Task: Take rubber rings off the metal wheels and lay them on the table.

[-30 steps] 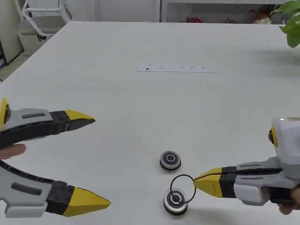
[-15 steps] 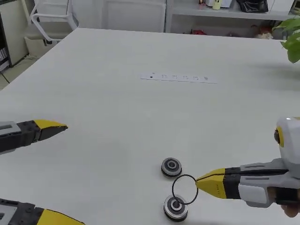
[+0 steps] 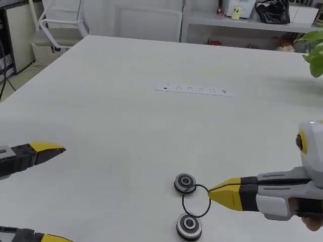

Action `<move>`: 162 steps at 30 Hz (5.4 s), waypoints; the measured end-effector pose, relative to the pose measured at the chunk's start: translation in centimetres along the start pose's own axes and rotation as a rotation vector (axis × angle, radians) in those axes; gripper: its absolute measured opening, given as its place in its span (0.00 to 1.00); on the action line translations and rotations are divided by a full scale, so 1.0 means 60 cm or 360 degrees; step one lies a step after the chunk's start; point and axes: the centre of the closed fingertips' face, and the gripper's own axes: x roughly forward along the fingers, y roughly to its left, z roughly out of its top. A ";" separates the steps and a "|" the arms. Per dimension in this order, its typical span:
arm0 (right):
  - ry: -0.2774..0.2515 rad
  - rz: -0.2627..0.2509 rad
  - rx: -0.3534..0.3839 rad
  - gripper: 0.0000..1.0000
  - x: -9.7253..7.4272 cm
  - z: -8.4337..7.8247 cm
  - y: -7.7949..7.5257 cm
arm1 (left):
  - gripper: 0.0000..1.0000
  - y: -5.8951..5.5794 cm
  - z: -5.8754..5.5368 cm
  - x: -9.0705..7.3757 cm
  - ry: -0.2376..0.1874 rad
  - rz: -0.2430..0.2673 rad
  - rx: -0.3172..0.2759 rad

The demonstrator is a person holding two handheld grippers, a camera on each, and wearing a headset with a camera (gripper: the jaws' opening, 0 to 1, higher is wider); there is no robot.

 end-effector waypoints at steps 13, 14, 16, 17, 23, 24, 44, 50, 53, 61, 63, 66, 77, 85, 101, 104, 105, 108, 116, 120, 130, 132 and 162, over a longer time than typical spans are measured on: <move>0.0031 0.0051 -0.0017 0.00 0.020 0.015 0.009 | 0.91 -0.006 -0.024 0.003 0.0032 0.0000 -0.0042; 0.0035 0.0059 -0.0017 0.00 0.022 0.016 0.010 | 0.91 -0.006 -0.024 0.002 0.0029 0.0003 -0.0041; 0.0044 0.0066 -0.0024 0.00 0.026 0.017 0.012 | 0.90 -0.006 -0.024 0.002 0.0025 0.0007 -0.0043; 0.0053 0.0073 -0.0030 0.00 0.029 0.017 0.013 | 0.90 -0.006 -0.024 0.002 0.0020 0.0008 -0.0046; 0.0099 0.0103 -0.0051 0.00 0.044 0.014 0.015 | 0.85 -0.008 -0.024 0.000 -0.0014 0.0011 -0.0076; 0.0107 0.0107 -0.0056 0.00 0.046 0.013 0.015 | 0.84 -0.008 -0.023 -0.001 -0.0023 0.0007 -0.0089; 0.0254 0.0149 -0.0103 0.00 0.083 -0.008 0.008 | 0.79 -0.015 -0.016 -0.002 -0.0090 -0.0025 -0.0166; 0.0292 0.0150 -0.0108 0.00 0.093 -0.014 0.005 | 0.80 -0.013 -0.018 -0.001 -0.0091 -0.0016 -0.0169; 0.0311 0.0153 -0.0109 0.00 0.098 -0.018 0.005 | 0.80 -0.014 -0.019 0.000 -0.0095 -0.0022 -0.0182; 0.0358 0.0156 -0.0107 0.00 0.114 -0.027 0.002 | 0.81 -0.016 -0.017 0.001 -0.0117 -0.0041 -0.0225; 0.0369 0.0155 -0.0108 0.00 0.119 -0.030 -0.001 | 0.82 -0.014 -0.018 0.001 -0.0113 -0.0031 -0.0209; 0.0379 0.0149 -0.0105 0.00 0.125 -0.033 -0.006 | 0.80 -0.015 -0.021 0.001 -0.0106 -0.0043 -0.0219; 0.0430 0.0120 -0.0085 0.00 0.146 -0.049 -0.019 | 0.86 -0.015 -0.033 0.002 -0.0050 -0.0036 -0.0191; 0.0460 0.0106 -0.0087 0.00 0.159 -0.062 -0.025 | 0.87 -0.017 -0.031 0.004 -0.0045 -0.0034 -0.0199; 0.0494 0.0058 -0.0108 0.02 0.164 -0.077 -0.041 | 0.87 -0.020 -0.030 0.005 -0.0033 -0.0041 -0.0187; 0.0494 0.0041 -0.0110 0.04 0.162 -0.078 -0.046 | 0.87 -0.020 -0.031 0.005 -0.0026 -0.0039 -0.0188; 0.0493 0.0034 -0.0120 0.05 0.161 -0.078 -0.047 | 0.87 -0.020 -0.032 0.005 -0.0023 -0.0039 -0.0186; 0.0496 0.0015 -0.0149 0.06 0.154 -0.077 -0.052 | 0.86 -0.021 -0.032 0.003 -0.0026 -0.0039 -0.0181; 0.0401 -0.0021 -0.0154 0.08 0.121 -0.051 -0.053 | 0.86 -0.018 -0.032 -0.003 -0.0019 -0.0021 -0.0174; 0.0343 -0.0030 -0.0155 0.10 0.104 -0.036 -0.051 | 0.86 -0.018 -0.031 -0.005 -0.0016 -0.0019 -0.0159; 0.0169 -0.0065 -0.0201 0.14 0.047 0.000 -0.048 | 0.86 -0.008 -0.017 -0.014 -0.0035 -0.0011 -0.0131; 0.0136 -0.0079 -0.0200 0.15 0.034 0.005 -0.050 | 0.86 -0.006 -0.012 -0.017 -0.0036 -0.0010 -0.0123; 0.0134 -0.0071 -0.0210 0.23 0.002 -0.098 -0.052 | 0.81 -0.002 0.054 -0.001 -0.0018 -0.0066 -0.0018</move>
